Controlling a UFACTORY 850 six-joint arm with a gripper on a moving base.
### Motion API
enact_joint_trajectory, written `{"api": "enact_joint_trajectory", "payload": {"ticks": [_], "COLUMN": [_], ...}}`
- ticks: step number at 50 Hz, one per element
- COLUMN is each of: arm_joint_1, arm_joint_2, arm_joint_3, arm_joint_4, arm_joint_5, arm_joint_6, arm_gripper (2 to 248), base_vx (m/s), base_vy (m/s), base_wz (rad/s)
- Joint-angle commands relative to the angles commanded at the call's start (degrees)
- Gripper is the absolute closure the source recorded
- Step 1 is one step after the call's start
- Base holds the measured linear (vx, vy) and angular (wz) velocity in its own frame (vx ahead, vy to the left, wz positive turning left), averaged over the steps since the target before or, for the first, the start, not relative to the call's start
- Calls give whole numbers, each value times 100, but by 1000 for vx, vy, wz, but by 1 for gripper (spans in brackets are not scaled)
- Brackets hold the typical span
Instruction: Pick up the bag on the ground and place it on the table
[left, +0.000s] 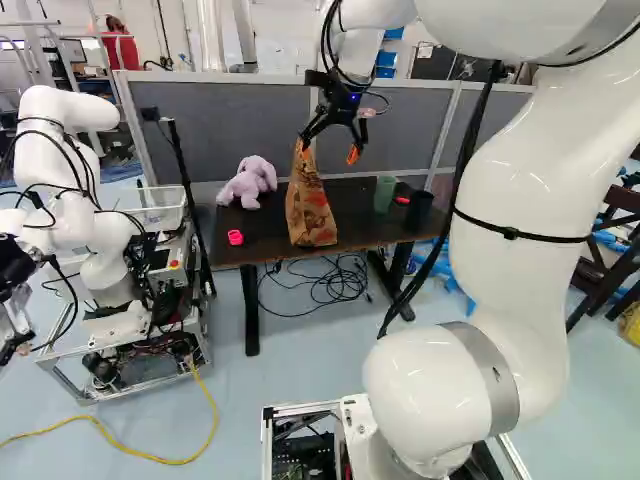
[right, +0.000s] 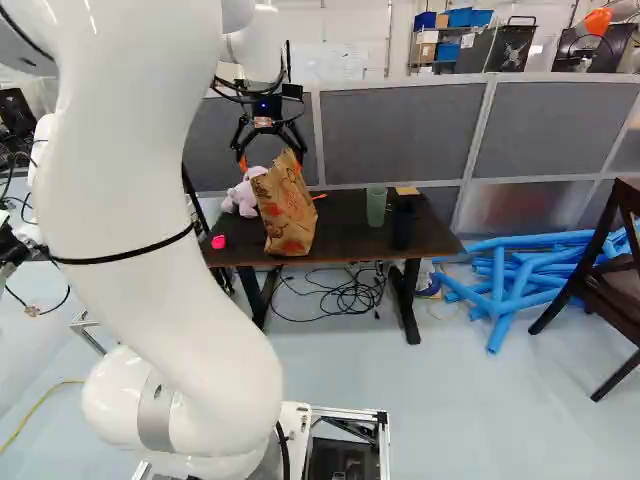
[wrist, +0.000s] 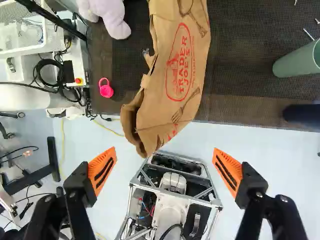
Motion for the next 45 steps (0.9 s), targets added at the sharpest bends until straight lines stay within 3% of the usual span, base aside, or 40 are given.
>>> {"api": "enact_joint_trajectory", "payload": {"ticks": [45], "arm_joint_1": [0], "arm_joint_2": [0], "arm_joint_3": [0], "arm_joint_4": [0], "arm_joint_5": [0], "arm_joint_6": [0], "arm_gripper": [3], "base_vx": [-108], "base_vy": [0], "base_wz": [12]}}
